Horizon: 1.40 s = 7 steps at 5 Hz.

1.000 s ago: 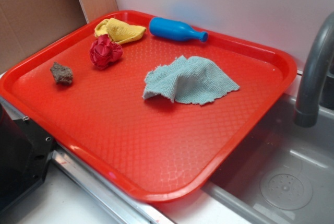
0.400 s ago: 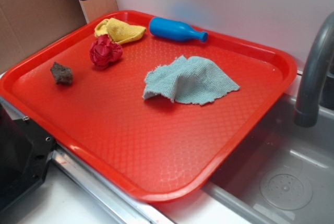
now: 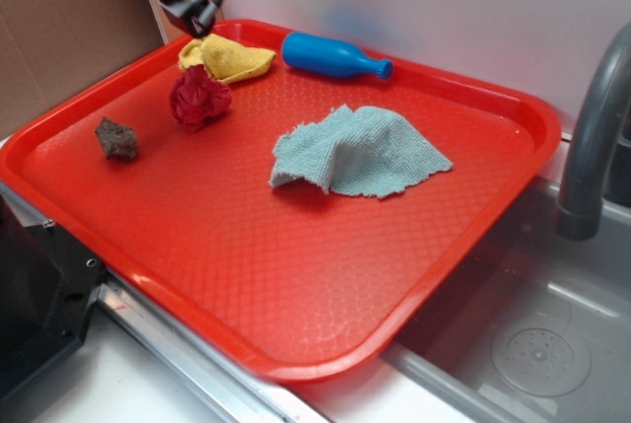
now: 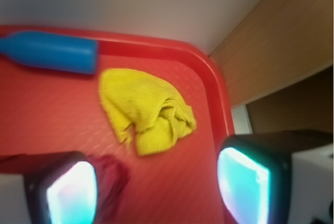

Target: Grab the yellow cloth.

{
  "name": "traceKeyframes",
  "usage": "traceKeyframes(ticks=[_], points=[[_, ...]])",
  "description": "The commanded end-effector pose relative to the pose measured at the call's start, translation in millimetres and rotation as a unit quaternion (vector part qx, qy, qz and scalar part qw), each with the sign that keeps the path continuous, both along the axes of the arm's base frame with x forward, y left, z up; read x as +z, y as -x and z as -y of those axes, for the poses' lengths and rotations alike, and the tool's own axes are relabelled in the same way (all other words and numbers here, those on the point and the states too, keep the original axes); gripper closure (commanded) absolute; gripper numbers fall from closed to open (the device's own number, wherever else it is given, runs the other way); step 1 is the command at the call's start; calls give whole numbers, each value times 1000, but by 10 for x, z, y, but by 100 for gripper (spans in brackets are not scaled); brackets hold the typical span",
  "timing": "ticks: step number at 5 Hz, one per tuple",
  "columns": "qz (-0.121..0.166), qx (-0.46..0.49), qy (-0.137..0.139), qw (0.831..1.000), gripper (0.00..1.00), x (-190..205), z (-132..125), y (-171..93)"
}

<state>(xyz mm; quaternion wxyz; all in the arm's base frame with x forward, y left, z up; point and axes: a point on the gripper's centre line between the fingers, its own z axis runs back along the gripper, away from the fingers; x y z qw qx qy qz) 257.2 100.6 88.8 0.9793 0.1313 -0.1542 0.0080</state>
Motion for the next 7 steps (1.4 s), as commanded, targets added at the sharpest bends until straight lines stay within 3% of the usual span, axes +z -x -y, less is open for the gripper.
traceKeyframes(ticks=[1,2,3,4,6,7], points=[[-2,20,-22,1000,0,-209,-370,-315],[-19,19,-24,999,0,-338,-432,-358],[-24,-24,10,999,0,-443,-430,-376],[-35,-50,91,994,100,-503,-488,-387],[-42,-43,113,992,100,-561,-560,-419],[-68,-18,100,992,100,-446,-449,-429]])
